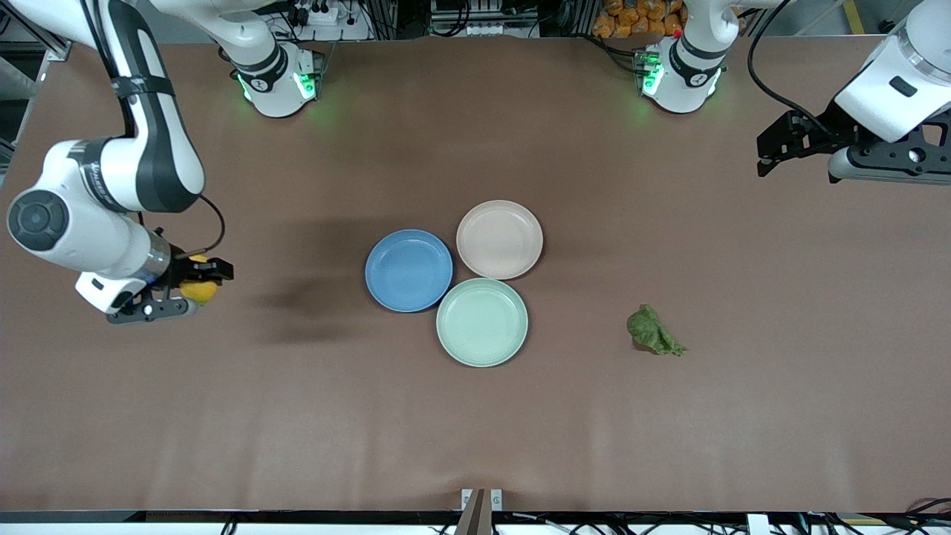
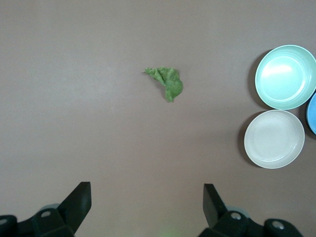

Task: Pick lemon and lettuce from blue and beige plates
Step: 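Carry the yellow lemon away from the blue plate with the right gripper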

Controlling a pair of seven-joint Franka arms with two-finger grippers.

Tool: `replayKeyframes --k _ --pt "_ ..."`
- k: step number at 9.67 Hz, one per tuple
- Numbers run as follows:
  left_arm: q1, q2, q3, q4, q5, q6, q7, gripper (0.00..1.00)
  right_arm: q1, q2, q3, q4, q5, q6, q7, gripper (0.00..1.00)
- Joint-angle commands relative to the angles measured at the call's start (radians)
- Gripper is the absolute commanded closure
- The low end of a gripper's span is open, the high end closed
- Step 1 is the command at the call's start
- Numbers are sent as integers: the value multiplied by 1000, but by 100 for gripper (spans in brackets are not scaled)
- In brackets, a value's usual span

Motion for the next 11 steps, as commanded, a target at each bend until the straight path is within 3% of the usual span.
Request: replayKeyframes --k 1,4,11 --pt "6 -9 -4 7 5 -16 24 0 -15 -102 10 -180 -12 117 -17 55" --pt "6 -9 -5 7 14 -12 24 0 -31 -118 11 -304 -15 255 -27 58" --pt "5 -9 -7 7 34 2 24 0 -58 17 13 -318 -14 375 -33 58"
